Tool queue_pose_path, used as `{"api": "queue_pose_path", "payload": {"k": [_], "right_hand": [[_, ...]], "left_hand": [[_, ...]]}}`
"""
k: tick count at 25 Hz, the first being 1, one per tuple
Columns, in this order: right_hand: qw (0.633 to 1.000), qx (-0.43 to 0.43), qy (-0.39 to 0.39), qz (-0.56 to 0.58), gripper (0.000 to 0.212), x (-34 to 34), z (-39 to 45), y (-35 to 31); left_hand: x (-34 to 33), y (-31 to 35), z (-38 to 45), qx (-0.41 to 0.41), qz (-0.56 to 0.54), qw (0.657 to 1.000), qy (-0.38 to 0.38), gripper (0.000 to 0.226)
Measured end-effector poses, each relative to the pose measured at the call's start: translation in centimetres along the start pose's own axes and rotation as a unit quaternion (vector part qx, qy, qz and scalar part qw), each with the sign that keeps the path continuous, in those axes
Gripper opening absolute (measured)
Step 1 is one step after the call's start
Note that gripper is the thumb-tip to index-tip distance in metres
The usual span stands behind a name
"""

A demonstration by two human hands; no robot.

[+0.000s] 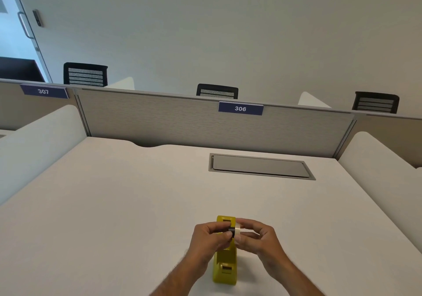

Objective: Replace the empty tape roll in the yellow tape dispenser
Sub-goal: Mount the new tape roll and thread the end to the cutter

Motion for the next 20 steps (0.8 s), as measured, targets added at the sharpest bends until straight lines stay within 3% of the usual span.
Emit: {"api": "queue_pose_path", "payload": {"k": [14, 20], "right_hand": [[0.999, 0.020, -0.031, -0.024, 0.051, -0.5, 0.6, -0.1], [0.984, -0.019, 0.020, -0.175, 0.055, -0.7, 1.2, 0.2]], "left_hand": [[0.3, 0.5, 0.0, -0.017, 0.099, 0.995, -0.019, 0.026], [0.7, 0.1, 0.4, -0.010, 0.149, 0.989, -0.013, 0.031]]}}
Point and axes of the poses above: each hand's wrist, its own z-axis towards the middle knuckle, its own x-axis out of the back of the hand, y = z × x, the point moved 2 cm from there along z, towards the middle knuckle, and after that the axes turned 12 degrees about -y, right-handed, at the moved point
